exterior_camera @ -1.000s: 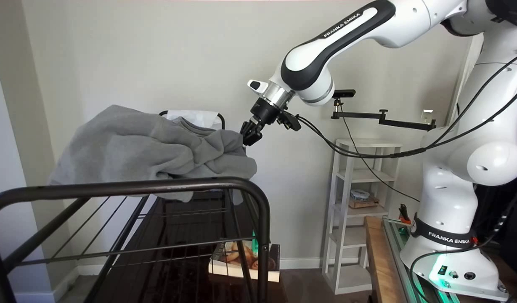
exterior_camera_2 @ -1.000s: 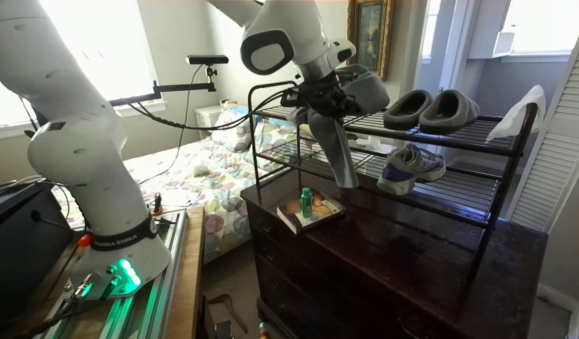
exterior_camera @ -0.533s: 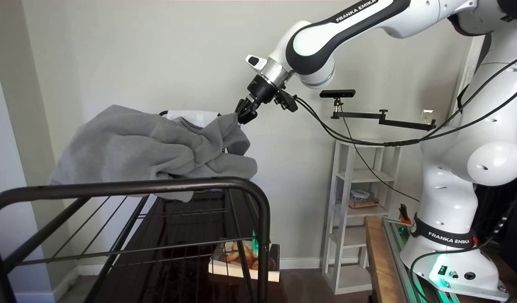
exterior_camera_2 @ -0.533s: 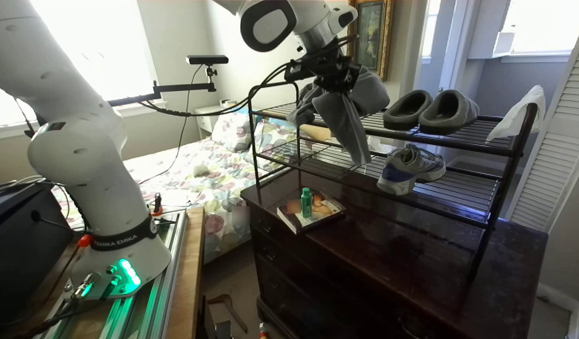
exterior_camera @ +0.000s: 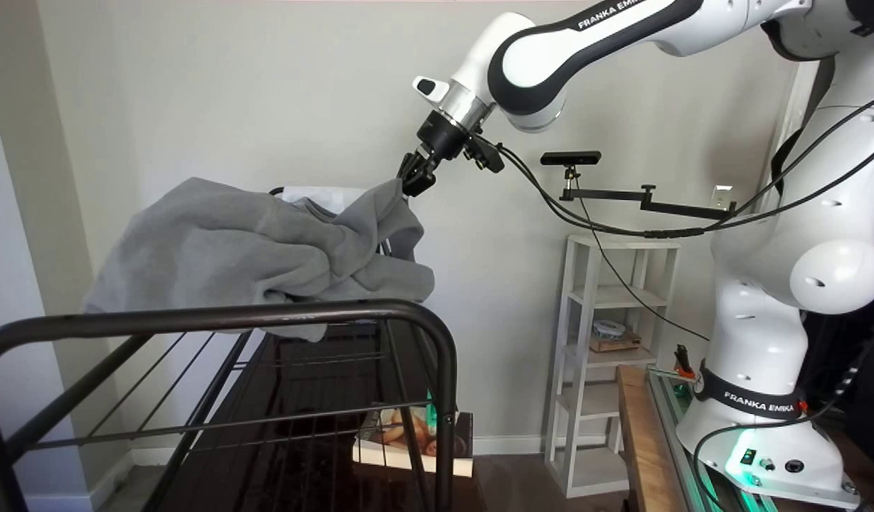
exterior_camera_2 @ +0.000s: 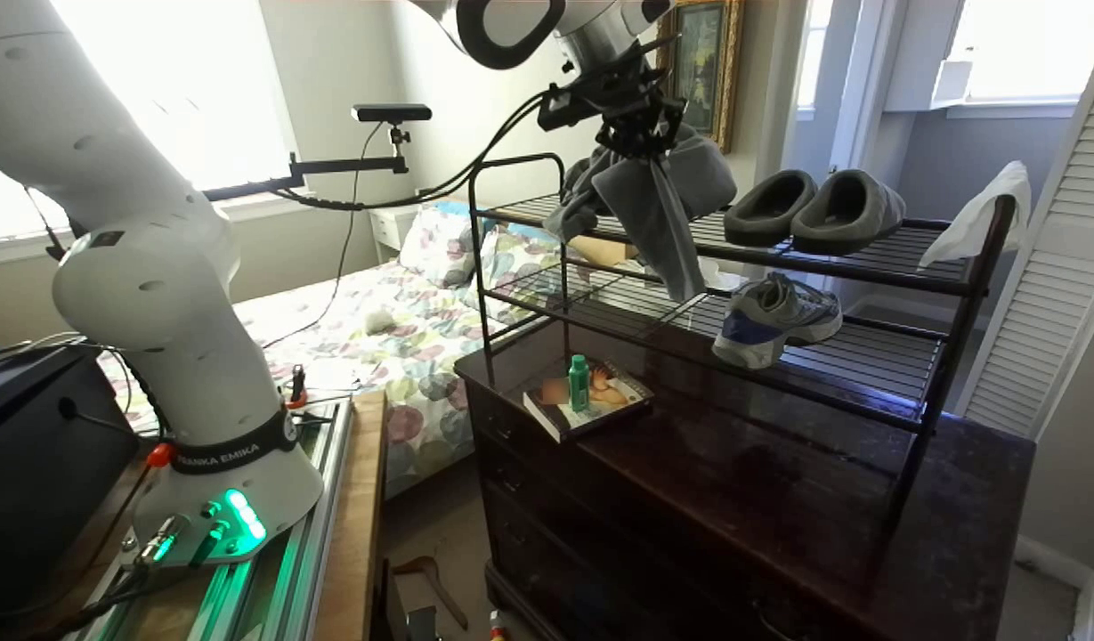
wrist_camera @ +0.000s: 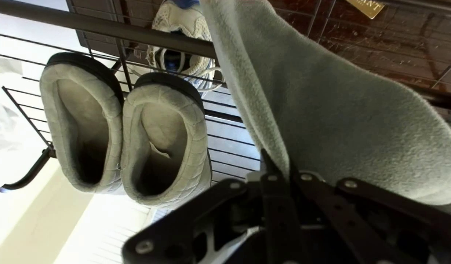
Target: Put the blue bottle on the book and put the grey cloth on the top rack
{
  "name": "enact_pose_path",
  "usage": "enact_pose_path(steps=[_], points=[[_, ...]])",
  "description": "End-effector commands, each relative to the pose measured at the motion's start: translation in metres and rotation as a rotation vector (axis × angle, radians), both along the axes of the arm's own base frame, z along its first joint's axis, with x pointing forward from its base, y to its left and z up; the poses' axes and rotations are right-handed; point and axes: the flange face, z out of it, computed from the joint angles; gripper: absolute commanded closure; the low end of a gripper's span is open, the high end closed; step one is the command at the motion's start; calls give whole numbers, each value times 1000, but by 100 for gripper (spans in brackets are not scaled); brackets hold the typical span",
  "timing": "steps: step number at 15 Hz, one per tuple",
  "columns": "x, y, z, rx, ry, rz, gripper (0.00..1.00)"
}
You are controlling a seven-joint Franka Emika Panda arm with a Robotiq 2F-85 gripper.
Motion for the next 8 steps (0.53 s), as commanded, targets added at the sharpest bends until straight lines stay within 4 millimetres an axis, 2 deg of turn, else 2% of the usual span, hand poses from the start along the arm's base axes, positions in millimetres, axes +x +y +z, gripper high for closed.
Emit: enact_pose_path(steps=[1,8], points=[[3,-1,20,16,9,13,99],[7,-8,40,-8,52,27,99]])
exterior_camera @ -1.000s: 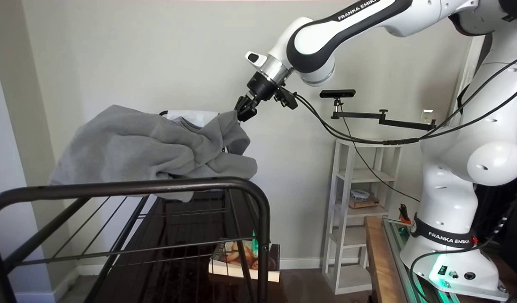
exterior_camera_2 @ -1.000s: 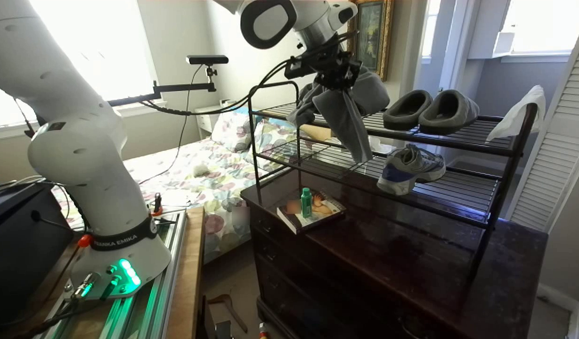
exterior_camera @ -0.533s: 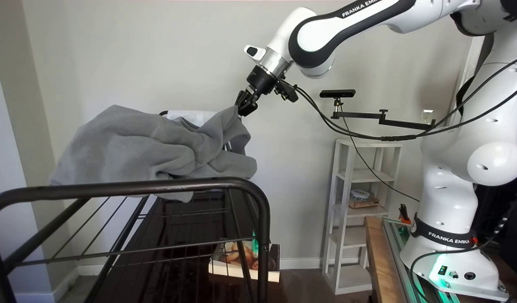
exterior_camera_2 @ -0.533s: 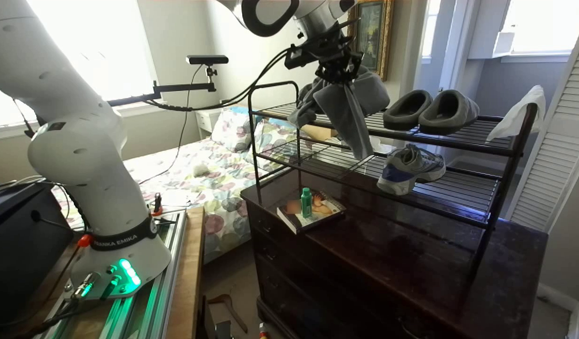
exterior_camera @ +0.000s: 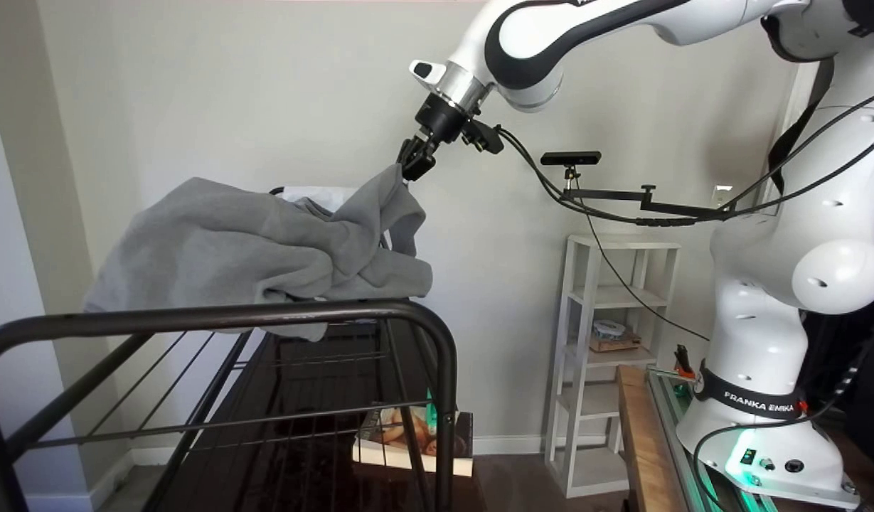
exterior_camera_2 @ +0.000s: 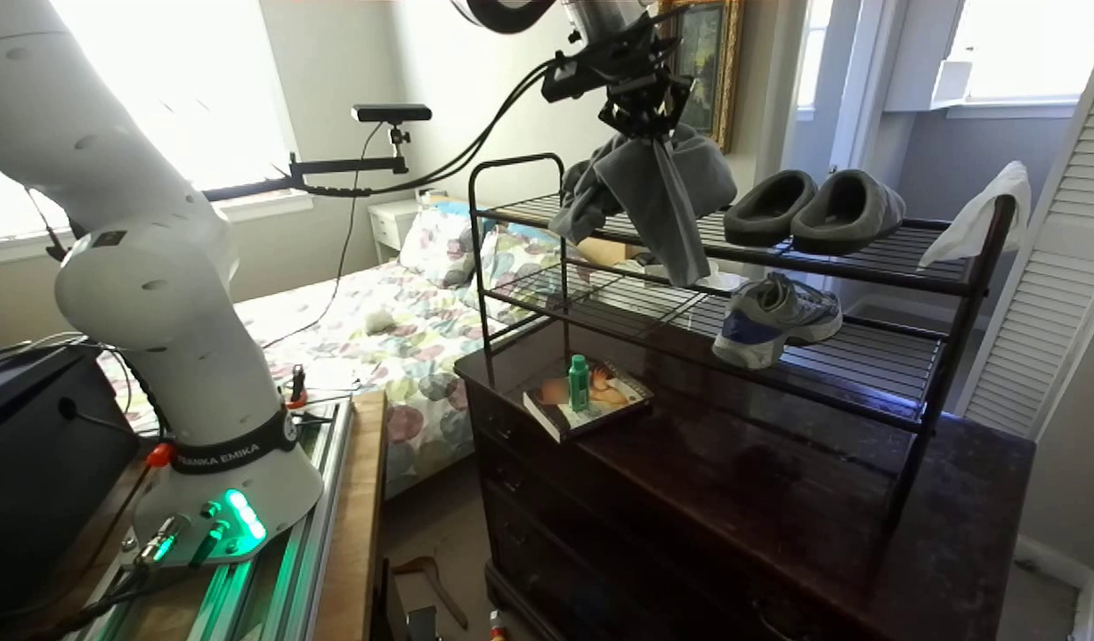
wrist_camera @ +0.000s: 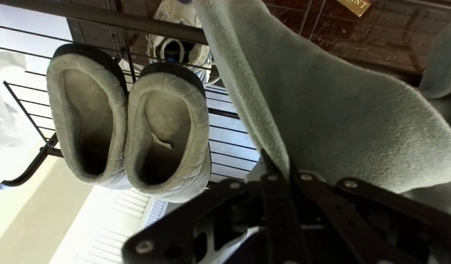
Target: Put the blue bottle on the book and put the grey cloth on the top rack
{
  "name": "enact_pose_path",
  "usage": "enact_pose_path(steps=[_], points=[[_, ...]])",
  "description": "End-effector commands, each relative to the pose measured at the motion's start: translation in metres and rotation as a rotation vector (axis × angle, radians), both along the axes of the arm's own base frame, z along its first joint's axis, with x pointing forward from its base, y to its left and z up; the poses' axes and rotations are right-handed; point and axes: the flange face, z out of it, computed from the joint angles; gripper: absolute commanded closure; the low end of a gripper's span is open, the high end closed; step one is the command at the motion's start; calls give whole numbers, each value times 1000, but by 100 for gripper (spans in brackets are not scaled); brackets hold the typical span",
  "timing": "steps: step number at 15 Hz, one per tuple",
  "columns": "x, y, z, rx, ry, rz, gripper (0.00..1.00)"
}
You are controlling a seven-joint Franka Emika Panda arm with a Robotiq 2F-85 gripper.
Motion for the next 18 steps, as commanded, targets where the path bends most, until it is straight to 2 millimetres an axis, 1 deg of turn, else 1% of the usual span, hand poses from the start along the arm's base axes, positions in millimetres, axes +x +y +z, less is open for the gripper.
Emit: enact_pose_path(steps=[1,3,5,7,9,11,15,16,18], points=[[1,-4,17,-28,-4,18,99],[7,-3,25,-28,-54,19,99],[12,4,28,-11,-94,40,99],[17,17,29,19,-124,67,99],[20,35,31,64,-156,102,99],[25,56,27,110,-182,137,99],[36,94,12,223,-174,225,99],[40,99,9,241,-171,243,99],[51,106,-4,268,-155,259,99]])
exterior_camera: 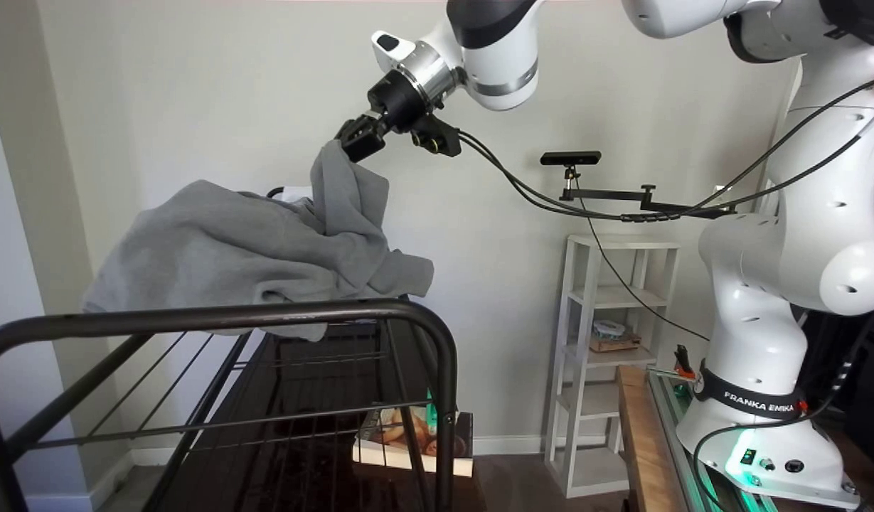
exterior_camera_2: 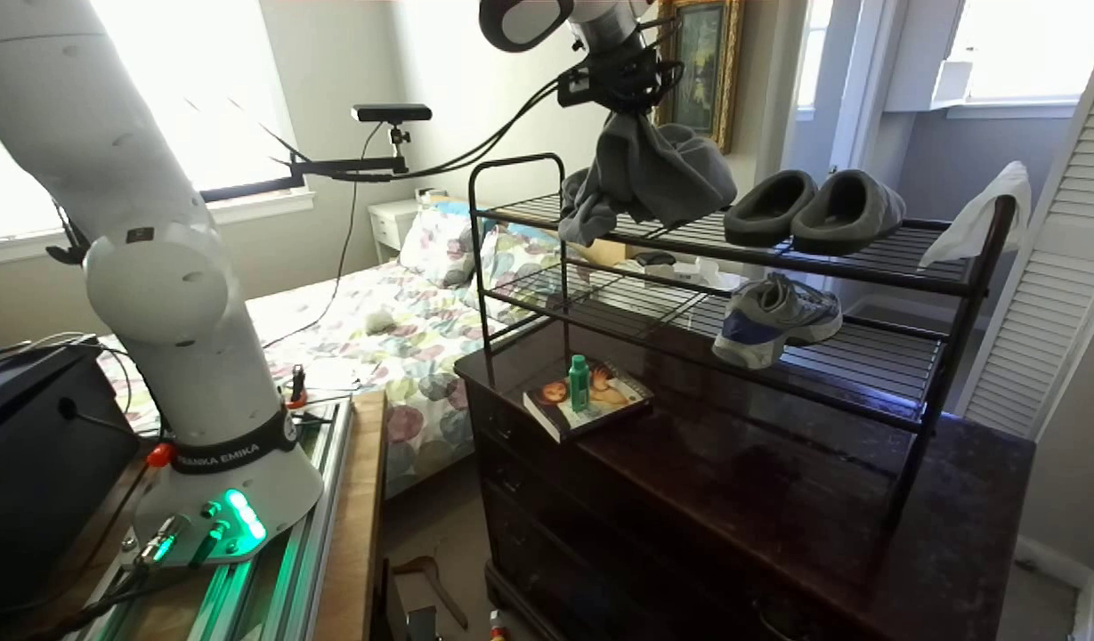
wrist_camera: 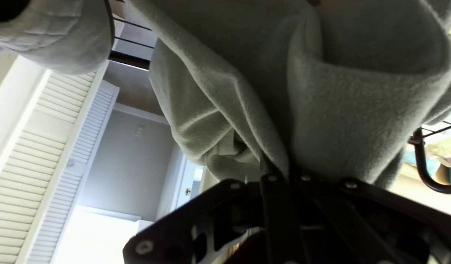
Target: Put the blue bottle on the book and put the grey cloth on the top rack
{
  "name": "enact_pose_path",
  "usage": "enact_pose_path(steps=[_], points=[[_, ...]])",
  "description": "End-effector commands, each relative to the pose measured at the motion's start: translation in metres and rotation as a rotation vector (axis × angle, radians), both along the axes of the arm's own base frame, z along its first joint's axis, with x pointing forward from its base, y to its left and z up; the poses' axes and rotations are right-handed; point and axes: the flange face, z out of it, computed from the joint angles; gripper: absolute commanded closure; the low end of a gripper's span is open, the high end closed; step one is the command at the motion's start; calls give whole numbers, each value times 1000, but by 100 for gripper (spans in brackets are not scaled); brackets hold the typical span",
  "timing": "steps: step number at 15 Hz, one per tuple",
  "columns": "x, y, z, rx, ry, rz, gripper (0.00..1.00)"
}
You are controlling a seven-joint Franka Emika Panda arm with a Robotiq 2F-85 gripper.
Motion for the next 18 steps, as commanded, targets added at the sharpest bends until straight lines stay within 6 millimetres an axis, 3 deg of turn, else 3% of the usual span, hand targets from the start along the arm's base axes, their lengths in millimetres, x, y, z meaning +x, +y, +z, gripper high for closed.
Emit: enact_pose_path(steps=[1,2,3,8,14,18], points=[[26,10,-17,47,19,36,99],[30,11,-23,51,29,36,99],[35,10,-31,43,40,29,81],[48,4,-47,21,66,-6,45],[29,2,-17,83,36,16,4],[7,-6,3,97,61,-52,0]])
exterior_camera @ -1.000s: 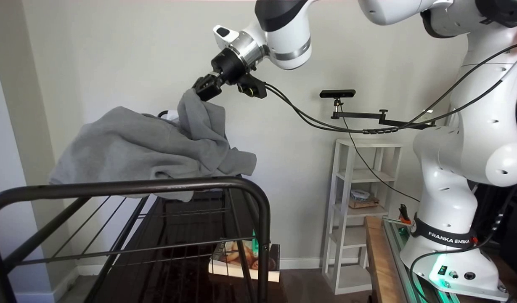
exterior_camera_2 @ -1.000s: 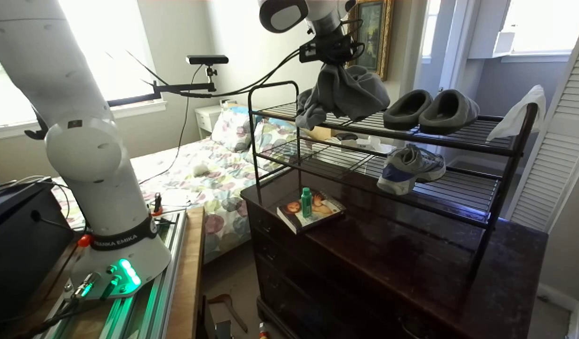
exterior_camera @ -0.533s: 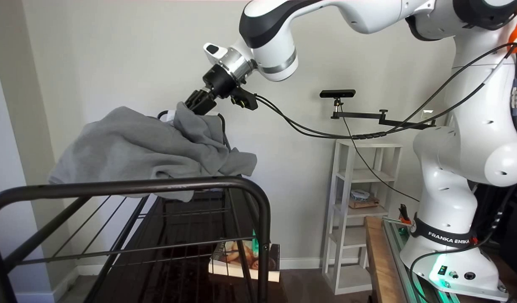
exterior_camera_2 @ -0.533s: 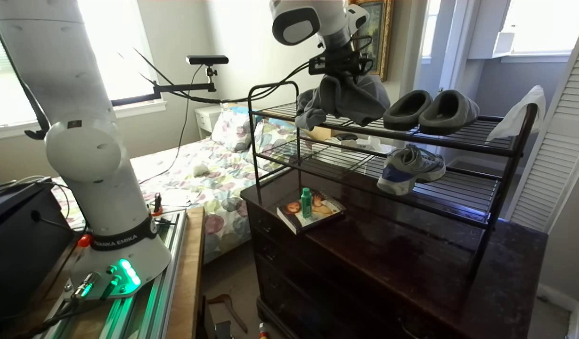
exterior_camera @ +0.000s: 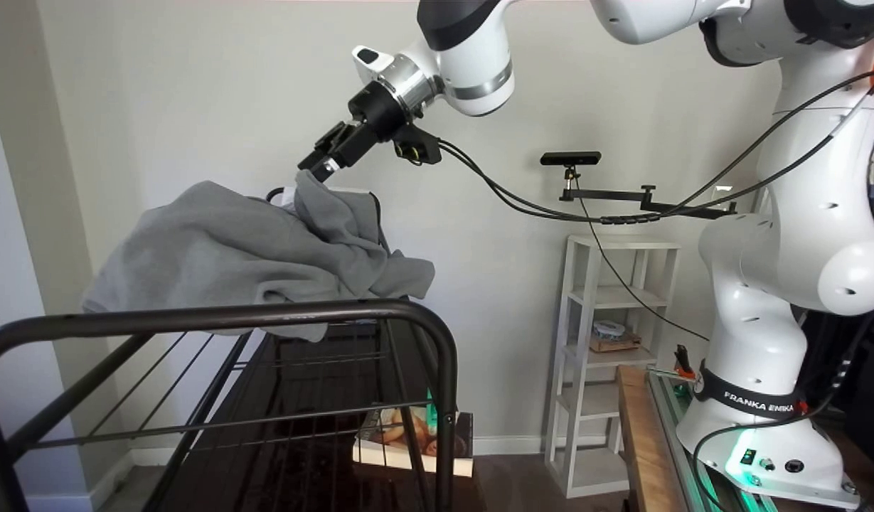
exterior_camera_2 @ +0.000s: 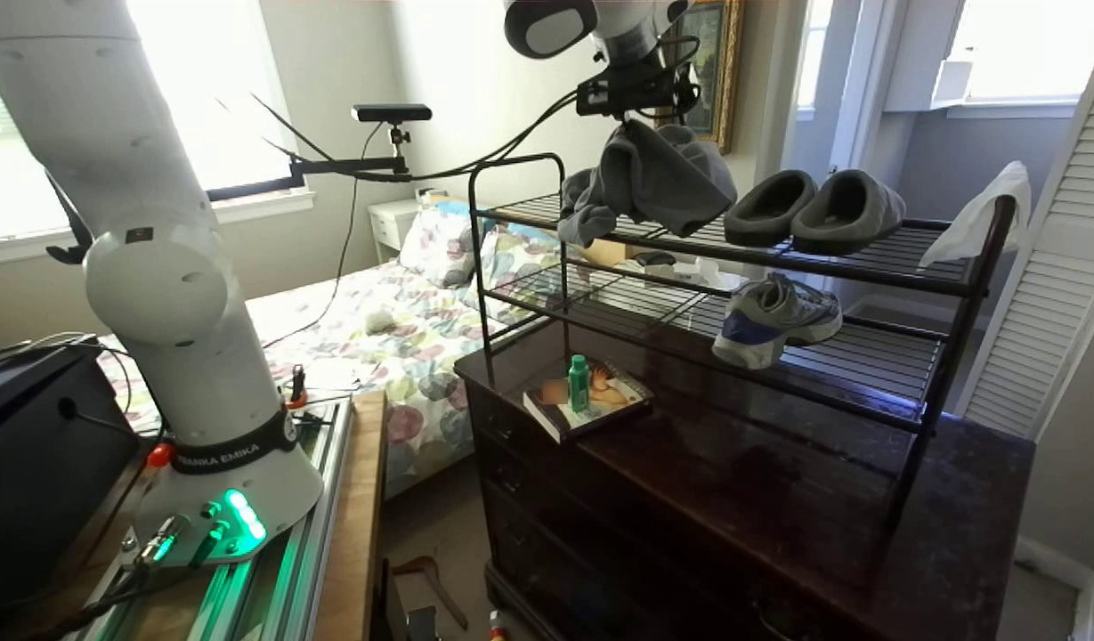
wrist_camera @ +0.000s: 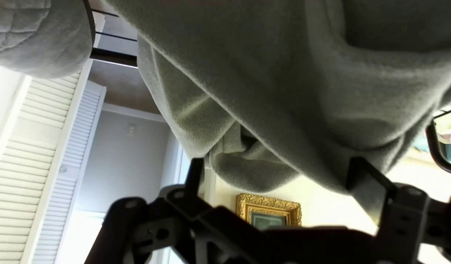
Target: Put the blue bottle on the book and put the grey cloth on the top rack
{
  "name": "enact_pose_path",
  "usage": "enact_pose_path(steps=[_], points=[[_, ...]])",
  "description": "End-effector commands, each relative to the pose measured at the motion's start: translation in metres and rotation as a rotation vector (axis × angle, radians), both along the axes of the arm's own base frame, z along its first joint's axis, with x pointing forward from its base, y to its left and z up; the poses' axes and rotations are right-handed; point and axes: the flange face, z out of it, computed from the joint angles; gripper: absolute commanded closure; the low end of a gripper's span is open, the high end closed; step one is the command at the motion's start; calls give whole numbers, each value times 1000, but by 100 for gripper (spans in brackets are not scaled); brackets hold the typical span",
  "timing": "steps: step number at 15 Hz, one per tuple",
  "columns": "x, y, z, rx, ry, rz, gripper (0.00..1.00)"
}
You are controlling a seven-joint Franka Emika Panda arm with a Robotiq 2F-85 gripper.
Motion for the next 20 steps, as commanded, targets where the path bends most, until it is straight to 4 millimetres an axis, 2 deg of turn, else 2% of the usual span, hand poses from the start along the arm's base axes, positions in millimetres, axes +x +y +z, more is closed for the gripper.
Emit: enact_pose_path(steps=[1,5,11,17,20], points=[[-27,-12,16,15,31,-82,0],[-47,-35,15,6,67,-298,0],[-79,-66,1,-56,236,-579,0],[-117,-56,24,-87,471,-722,0],[-131,-57,27,-90,537,-735,0]])
